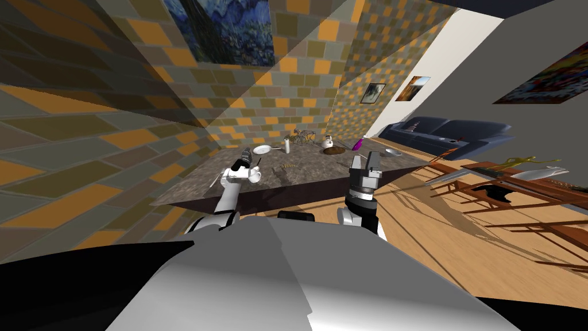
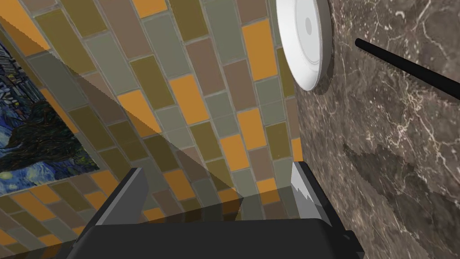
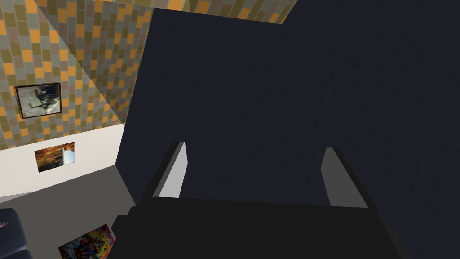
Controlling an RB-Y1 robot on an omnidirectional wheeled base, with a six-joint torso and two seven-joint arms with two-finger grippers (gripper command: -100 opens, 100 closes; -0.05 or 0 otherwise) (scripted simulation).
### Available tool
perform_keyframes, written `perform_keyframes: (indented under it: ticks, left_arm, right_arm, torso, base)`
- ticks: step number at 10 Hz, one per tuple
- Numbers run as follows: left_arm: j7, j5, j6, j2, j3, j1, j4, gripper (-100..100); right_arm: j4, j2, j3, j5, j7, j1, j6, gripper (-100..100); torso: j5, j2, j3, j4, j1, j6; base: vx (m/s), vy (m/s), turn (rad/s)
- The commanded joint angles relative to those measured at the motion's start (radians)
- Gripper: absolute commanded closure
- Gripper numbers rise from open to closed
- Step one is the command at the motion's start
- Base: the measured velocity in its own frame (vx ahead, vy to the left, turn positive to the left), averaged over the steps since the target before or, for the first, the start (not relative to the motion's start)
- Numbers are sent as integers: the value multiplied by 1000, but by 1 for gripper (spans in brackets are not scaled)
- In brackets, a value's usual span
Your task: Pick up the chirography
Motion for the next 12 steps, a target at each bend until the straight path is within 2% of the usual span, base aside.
perform_keyframes:
  ticks: [1, 2, 3, 4, 5, 6, 7, 8, 9, 11, 12]
  left_arm:
    - [0, -2, 31, -1, 3, -16, 21, -100]
    - [3, 1, 68, 12, 23, -63, 69, -100]
    - [3, 1, 92, 12, 23, -70, 86, -100]
    - [7, 4, 123, 23, 43, -107, 117, -100]
    - [7, 4, 152, 23, 43, -124, 148, -100]
    - [10, 7, 180, 34, 62, -164, 183, -100]
    - [10, 7, 209, 34, 62, -177, 209, -100]
    - [10, 7, 215, 34, 62, -177, 214, -100]
    - [12, 9, 256, 44, 81, -220, 256, -100]
    - [12, 9, 276, 44, 81, -229, 278, -100]
    - [15, 11, 325, 54, 100, -274, 318, -100]
  right_arm:
    - [0, 0, 0, 0, 0, 0, 0, 0]
    - [0, 0, 0, 0, 0, 0, 0, 0]
    - [0, 0, 0, 0, 0, 0, 0, 0]
    - [0, 0, 0, 0, 0, 0, 0, 0]
    - [0, 0, 0, 0, 0, 0, 0, 0]
    - [0, 0, 0, 0, 0, 0, 0, 0]
    - [0, 0, 0, 0, 0, 0, 0, 0]
    - [0, 0, 0, 0, 0, 0, 0, 0]
    - [0, 0, 0, 0, 0, 0, 0, 0]
    - [0, 0, 0, 0, 0, 0, 0, 0]
    - [0, 0, 0, 0, 0, 0, 0, 0]
  torso:
    - [0, 0, 0, 0, 0, 0]
    - [0, 0, 0, 0, 0, 0]
    - [0, 0, 0, 0, 0, 0]
    - [0, 0, 0, 0, 0, 0]
    - [0, 0, 0, 0, 0, 0]
    - [0, 0, 0, 0, 0, 0]
    - [0, 0, 0, 0, -1, 0]
    - [0, 0, 0, 0, 0, 0]
    - [0, 0, 0, 0, 0, 0]
    - [0, 0, 0, 0, -1, 0]
    - [0, 0, 0, 0, 0, 0]
  base:
    - [0, 0, 0]
    - [0, -5, -104]
    - [0, -1, -57]
    - [0, -5, -99]
    - [0, -2, -50]
    - [0, -7, -102]
    - [-1, -4, -49]
    - [-1, -3, 13]
    - [-3, -8, -101]
    - [-1, -4, -31]
    - [-3, -11, -96]
